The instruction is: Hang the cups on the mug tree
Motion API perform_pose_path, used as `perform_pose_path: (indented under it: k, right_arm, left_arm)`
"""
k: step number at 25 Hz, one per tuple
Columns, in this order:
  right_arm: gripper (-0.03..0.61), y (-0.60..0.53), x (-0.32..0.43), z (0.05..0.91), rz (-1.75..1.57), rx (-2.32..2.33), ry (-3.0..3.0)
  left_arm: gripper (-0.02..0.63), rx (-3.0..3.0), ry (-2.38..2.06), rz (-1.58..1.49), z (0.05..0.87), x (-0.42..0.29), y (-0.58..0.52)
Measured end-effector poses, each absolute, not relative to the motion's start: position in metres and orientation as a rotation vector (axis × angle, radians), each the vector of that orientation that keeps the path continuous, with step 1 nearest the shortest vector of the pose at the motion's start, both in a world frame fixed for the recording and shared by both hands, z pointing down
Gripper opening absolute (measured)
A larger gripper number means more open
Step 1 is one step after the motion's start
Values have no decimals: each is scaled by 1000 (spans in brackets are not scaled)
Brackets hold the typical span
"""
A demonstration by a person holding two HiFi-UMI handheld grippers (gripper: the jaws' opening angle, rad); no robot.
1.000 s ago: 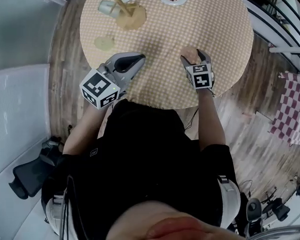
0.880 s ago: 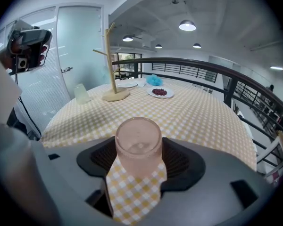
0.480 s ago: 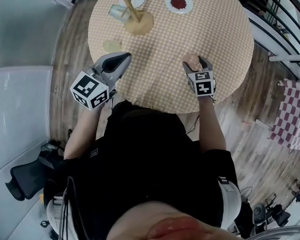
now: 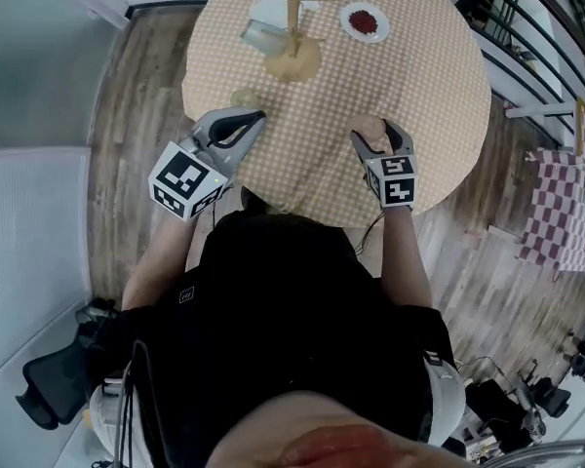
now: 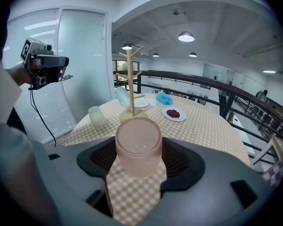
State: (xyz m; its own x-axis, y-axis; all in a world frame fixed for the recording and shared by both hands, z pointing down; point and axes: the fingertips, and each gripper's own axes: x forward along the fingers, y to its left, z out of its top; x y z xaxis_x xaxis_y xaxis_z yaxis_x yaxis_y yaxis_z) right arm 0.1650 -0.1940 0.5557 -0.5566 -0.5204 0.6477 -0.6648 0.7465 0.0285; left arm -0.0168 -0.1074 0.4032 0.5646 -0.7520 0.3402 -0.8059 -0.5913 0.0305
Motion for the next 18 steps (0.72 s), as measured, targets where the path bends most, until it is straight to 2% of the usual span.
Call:
perform_pose_path:
  k: [9,18]
  right_arm:
    - [305,-158,84,505,141,992,-2287]
    - [305,-136,57,455,60,963,-2374]
  left_arm:
    - [6,2719,-1140,454,415,-82,-78]
    - [6,2730,-1181,400,392,-89,-83]
